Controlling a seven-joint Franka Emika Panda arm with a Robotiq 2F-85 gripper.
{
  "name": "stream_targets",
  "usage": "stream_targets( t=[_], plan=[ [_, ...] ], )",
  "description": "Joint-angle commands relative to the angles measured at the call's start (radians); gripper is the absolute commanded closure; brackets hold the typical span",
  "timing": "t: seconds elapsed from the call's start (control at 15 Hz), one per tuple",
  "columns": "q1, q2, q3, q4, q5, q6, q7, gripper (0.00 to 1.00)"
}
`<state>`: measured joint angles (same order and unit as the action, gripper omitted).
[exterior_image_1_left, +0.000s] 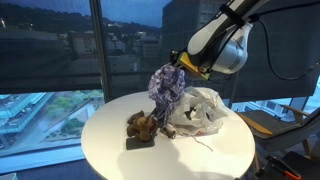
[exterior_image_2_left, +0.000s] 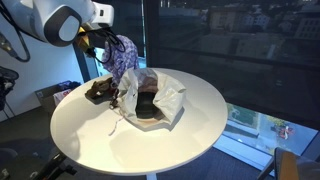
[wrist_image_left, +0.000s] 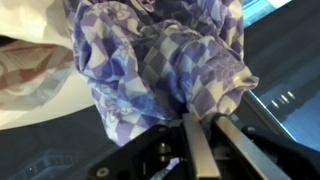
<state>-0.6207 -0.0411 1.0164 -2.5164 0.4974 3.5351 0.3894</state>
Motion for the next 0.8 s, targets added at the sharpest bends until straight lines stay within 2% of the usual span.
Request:
stream_targets(
  t=[0.0, 0.07, 0.13, 0.2, 0.47, 0.6, 0.67, 0.73],
  plan=[
    [0.227, -0.173, -0.276, -0.046, 0.061, 0.046, 0.055, 0.96],
    [0.136, -0.230, -0.219, -0.072, 0.039, 0.044, 0.101, 0.96],
    [0.165, -0.277, -0.272, -0.090, 0.059, 0.040, 0.097, 0.96],
    [0.165, -0.328, -0.302, -0.110, 0.074, 0.031, 0.100, 0.96],
    [0.129, -0.542, -0.380, -0.207, 0.213, -0.086, -0.006, 0.96],
    [0.109, -0.649, -0.416, -0.259, 0.257, -0.219, -0.068, 0.96],
    [0.082, -0.703, -0.415, -0.289, 0.257, -0.297, -0.075, 0.96],
    [0.022, -0.713, -0.390, -0.250, 0.295, -0.385, -0.126, 0.96]
  ],
)
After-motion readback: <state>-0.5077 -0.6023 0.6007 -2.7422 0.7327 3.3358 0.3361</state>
